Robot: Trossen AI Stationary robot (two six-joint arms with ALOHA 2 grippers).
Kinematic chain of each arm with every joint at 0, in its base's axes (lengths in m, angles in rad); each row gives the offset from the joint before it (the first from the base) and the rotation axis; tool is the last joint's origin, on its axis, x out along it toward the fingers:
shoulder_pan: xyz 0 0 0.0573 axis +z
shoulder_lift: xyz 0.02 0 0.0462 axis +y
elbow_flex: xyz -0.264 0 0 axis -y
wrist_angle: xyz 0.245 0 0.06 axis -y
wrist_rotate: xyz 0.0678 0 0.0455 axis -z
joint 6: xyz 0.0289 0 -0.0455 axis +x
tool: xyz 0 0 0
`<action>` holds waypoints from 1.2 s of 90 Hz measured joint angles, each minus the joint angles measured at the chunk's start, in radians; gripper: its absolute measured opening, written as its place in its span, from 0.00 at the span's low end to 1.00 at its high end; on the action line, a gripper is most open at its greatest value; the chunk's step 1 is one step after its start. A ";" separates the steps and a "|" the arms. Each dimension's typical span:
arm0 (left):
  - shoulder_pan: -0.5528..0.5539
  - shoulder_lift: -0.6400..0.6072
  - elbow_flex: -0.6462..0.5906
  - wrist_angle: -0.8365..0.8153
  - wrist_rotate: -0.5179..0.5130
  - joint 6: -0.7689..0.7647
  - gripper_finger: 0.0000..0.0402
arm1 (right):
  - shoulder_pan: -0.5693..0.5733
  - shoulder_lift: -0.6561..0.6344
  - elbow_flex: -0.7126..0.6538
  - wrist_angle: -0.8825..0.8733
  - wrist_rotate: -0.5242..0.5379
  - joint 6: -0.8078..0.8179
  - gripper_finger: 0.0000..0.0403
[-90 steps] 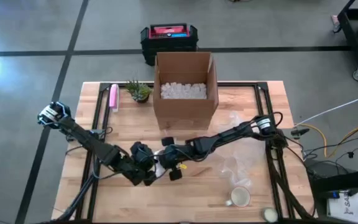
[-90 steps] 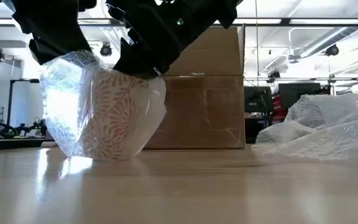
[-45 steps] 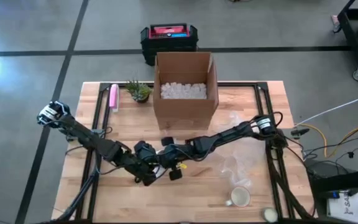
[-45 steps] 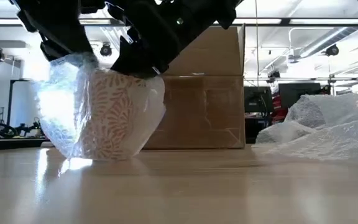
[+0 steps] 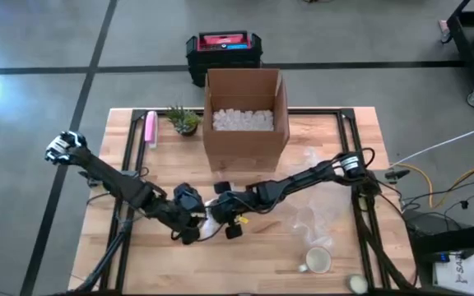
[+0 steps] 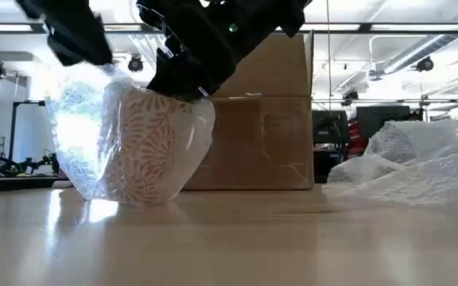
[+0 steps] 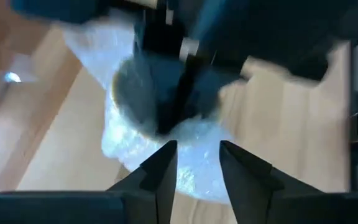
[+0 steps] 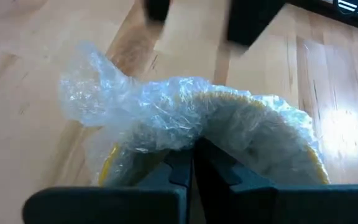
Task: Wrap mug
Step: Wrap the orange mug with the bubble wrap
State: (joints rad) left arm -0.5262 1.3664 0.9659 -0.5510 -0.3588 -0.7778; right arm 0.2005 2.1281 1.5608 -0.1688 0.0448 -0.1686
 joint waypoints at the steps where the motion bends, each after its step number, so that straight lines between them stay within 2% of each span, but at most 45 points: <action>1: 0.000 0.008 0.000 0.006 0.000 0.000 0.24 | 0.000 0.000 0.000 0.000 0.000 0.000 0.01; 15: 0.001 0.084 0.002 0.092 -0.020 0.047 0.18 | 0.002 0.000 -0.001 -0.004 -0.009 -0.002 0.01; 34: 0.003 0.100 0.002 0.084 -0.178 0.043 0.14 | -0.004 -0.001 -0.002 -0.011 0.008 -0.006 0.01; 49: 0.004 0.091 0.002 0.052 -0.173 0.003 0.12 | -0.003 -0.005 -0.002 -0.005 0.012 -0.008 0.01; 60: 0.004 0.061 0.005 0.049 -0.132 -0.016 0.10 | -0.002 -0.008 -0.002 -0.002 0.013 0.033 0.01; 77: -0.008 0.006 0.038 0.060 -0.198 0.019 0.09 | -0.009 -0.007 0.046 -0.082 0.003 0.124 0.01; 91: -0.011 0.019 0.035 0.060 -0.189 0.019 0.09 | -0.006 -0.006 0.084 -0.126 0.003 0.155 0.01; 108: -0.011 0.086 0.021 0.055 -0.130 0.003 0.09 | -0.005 -0.006 0.087 -0.134 0.004 0.170 0.01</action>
State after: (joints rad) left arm -0.5377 1.4526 0.9867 -0.4962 -0.4887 -0.7745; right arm 0.1955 2.1216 1.6473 -0.3028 0.0490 0.0010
